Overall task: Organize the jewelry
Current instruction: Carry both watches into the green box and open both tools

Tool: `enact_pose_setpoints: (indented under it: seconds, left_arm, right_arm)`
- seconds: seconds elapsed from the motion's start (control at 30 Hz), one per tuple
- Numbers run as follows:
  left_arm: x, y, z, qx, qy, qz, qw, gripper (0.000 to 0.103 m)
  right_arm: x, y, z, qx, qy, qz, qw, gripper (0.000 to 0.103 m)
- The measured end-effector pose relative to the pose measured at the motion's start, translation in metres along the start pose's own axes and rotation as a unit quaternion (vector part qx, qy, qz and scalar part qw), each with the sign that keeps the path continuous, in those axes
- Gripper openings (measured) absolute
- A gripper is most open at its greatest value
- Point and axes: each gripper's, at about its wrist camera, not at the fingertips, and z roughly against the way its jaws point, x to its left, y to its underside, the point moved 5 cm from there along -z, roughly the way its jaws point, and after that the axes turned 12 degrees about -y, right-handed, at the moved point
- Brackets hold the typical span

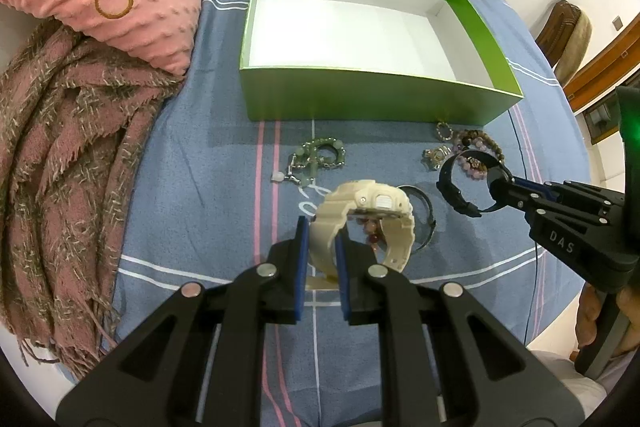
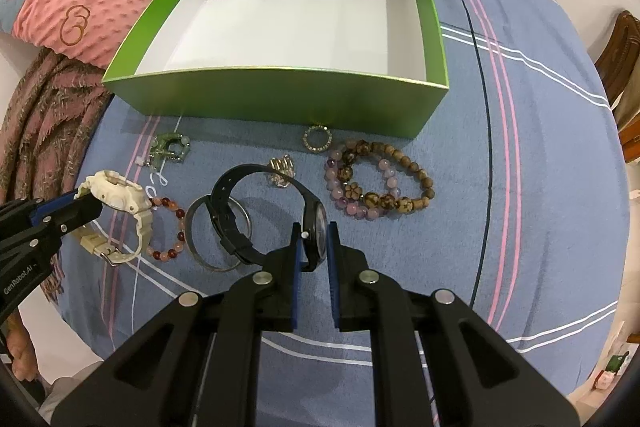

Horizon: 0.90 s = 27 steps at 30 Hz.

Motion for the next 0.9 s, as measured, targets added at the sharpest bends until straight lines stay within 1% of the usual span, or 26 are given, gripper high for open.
enact_pose_setpoints:
  seconds: [0.9]
  left_arm:
    - [-0.0044,0.0001,0.0004,0.001,0.0,-0.011,0.9999,0.013]
  right_arm:
    - [0.0057,0.0003,0.0023,-0.002,0.001,0.014,1.0,0.011]
